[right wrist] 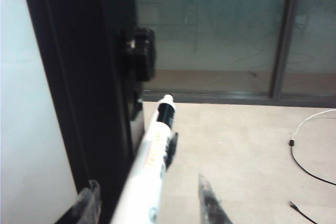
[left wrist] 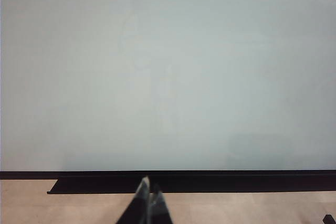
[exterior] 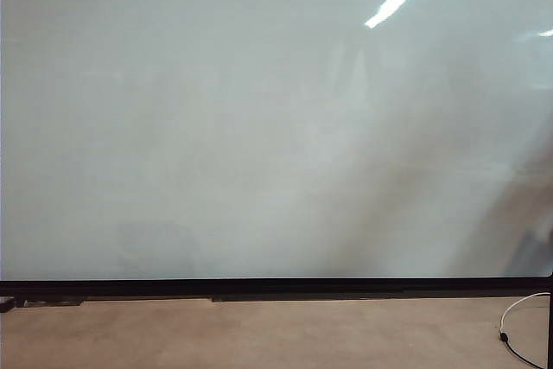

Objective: Pick up the pen on the shelf to the right of the whiteboard and draw a check mark.

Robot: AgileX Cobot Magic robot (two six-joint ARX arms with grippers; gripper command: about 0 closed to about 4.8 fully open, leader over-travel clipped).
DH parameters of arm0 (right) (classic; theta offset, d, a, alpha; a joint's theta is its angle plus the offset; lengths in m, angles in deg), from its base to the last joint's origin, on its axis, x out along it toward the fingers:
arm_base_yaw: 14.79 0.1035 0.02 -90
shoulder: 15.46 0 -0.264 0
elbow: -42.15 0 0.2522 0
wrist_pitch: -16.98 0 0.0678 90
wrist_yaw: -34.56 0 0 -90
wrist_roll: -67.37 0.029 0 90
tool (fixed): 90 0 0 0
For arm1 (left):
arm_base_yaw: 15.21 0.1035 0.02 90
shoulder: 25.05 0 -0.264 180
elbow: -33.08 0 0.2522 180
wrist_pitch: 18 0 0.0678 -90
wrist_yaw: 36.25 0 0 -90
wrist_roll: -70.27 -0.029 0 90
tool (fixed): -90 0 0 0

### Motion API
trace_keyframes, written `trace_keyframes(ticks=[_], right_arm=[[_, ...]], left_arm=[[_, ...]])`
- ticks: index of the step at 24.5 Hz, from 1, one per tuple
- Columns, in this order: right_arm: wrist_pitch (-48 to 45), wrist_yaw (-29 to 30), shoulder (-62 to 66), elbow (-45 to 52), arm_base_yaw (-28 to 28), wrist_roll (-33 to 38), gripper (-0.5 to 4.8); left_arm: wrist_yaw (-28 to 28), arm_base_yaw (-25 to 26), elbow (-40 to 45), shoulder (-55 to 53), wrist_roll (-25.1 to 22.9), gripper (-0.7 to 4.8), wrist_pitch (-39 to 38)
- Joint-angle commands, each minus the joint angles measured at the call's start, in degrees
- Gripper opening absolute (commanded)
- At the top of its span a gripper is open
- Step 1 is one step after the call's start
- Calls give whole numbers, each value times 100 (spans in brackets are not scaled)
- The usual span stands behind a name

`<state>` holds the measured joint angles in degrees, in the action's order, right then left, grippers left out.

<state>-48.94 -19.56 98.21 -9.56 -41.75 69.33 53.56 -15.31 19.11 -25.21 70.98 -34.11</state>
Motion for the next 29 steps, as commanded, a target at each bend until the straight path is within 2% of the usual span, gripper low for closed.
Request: trace_keyframes(ticks=[1, 7, 15, 29], right_arm=[[-120, 177, -7, -87, 0, 109, 238], [-120, 177, -4, -131, 33, 149, 238], [-116, 153, -4, -229, 127, 157, 210], [-120, 4, 94, -238, 122, 144, 210]], left_arm=[[-2, 0, -17, -2, -26, -4, 72], [0, 0, -17, -2, -26, -4, 72], [0, 0, -17, -2, -26, -4, 72], [0, 0, -17, -2, -26, -4, 72]])
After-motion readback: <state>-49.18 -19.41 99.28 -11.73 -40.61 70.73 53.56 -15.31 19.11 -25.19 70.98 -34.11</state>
